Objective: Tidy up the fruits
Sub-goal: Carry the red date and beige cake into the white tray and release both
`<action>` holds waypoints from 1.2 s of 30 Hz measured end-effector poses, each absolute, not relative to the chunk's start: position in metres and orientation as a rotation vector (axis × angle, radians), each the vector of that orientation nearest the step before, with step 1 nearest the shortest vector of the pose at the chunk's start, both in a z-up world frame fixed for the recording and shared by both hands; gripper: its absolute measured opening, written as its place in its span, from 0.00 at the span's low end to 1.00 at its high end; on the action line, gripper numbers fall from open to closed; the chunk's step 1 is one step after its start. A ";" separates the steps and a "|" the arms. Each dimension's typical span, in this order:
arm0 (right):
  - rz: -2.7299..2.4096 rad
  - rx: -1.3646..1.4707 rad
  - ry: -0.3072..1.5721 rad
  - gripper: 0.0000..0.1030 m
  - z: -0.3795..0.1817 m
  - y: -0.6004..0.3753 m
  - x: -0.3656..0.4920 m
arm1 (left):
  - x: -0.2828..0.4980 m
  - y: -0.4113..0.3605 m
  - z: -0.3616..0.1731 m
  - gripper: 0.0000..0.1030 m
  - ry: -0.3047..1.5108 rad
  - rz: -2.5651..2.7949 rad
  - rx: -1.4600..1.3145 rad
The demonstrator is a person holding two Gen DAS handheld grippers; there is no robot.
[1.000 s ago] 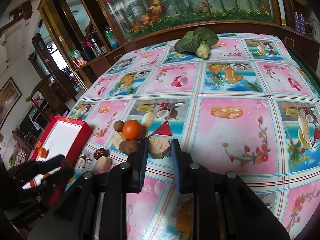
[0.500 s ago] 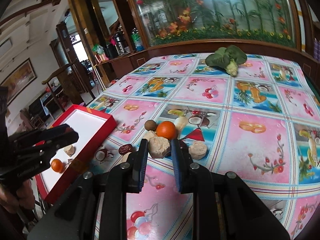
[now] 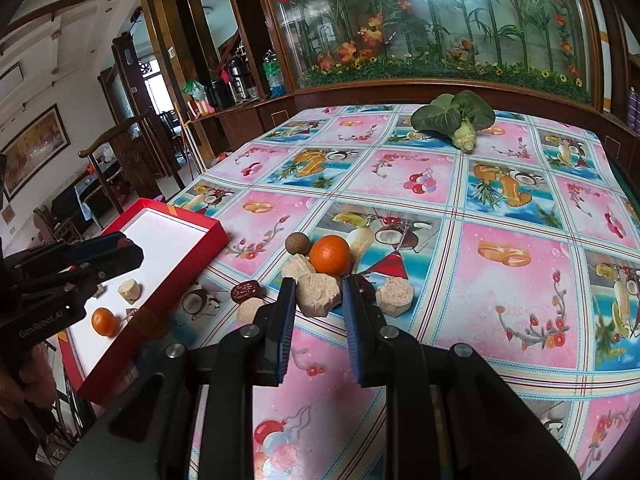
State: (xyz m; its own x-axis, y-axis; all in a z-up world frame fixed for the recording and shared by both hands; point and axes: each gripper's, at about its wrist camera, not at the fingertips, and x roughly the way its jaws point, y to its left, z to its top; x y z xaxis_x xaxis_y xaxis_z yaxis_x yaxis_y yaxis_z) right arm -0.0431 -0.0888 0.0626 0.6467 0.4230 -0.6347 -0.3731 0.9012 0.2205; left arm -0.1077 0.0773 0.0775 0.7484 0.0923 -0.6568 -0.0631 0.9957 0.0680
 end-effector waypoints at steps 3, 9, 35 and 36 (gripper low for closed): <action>0.453 0.070 0.742 0.25 0.062 -0.089 -0.043 | -0.108 0.077 0.077 0.32 0.723 0.086 0.042; 0.452 0.068 0.742 0.25 0.061 -0.089 -0.043 | -0.108 0.081 0.077 0.32 0.726 0.089 0.040; 0.584 0.131 0.751 0.25 0.063 -0.025 -0.048 | -0.144 0.204 0.063 0.32 0.730 0.322 -0.068; 0.604 0.136 0.746 0.25 0.064 -0.016 -0.049 | -0.147 0.207 0.062 0.32 0.728 0.325 -0.071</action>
